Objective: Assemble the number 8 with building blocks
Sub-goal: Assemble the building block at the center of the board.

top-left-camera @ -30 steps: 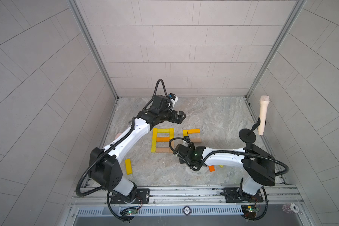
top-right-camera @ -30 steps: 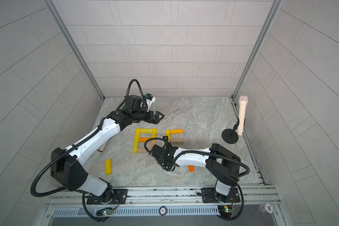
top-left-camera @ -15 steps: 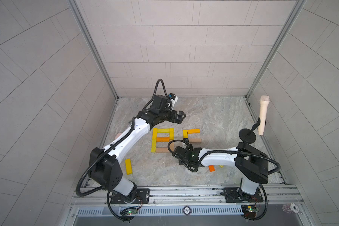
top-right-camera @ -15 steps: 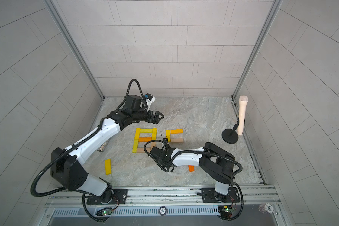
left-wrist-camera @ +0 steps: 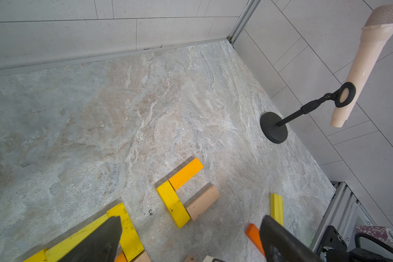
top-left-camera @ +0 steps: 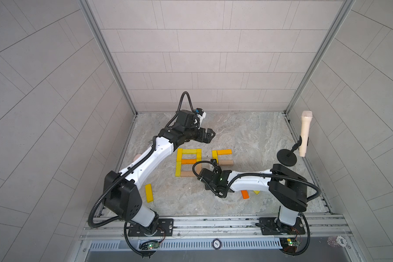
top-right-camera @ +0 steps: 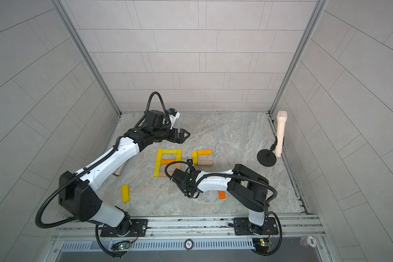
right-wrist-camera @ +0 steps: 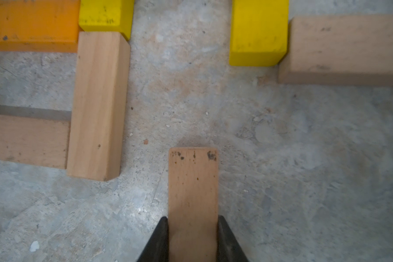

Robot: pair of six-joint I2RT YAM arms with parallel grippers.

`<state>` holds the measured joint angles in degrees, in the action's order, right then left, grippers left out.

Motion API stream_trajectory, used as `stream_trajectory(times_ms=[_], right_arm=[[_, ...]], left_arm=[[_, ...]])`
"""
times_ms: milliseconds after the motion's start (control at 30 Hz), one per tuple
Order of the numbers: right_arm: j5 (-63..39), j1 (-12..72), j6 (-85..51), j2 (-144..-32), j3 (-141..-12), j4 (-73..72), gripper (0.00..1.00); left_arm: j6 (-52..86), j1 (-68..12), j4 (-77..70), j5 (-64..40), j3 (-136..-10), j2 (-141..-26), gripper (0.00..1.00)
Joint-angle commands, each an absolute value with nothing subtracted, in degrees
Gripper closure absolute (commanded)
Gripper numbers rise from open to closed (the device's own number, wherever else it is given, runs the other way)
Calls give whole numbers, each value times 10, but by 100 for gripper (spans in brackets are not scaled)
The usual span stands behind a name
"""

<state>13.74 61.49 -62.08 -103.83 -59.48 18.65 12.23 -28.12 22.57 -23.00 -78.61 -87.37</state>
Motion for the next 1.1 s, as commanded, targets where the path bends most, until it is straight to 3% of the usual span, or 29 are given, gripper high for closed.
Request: stream_trajectory(times_ms=[0,1067], right_arm=[[141,602,-628,-1058,-602,215,70],[69,516,-557,-1077,-652,247,63]], left_arm=[[125,-279,215,-234,-789,-856,0],[130,-277,211,-240,-788,-851,0]])
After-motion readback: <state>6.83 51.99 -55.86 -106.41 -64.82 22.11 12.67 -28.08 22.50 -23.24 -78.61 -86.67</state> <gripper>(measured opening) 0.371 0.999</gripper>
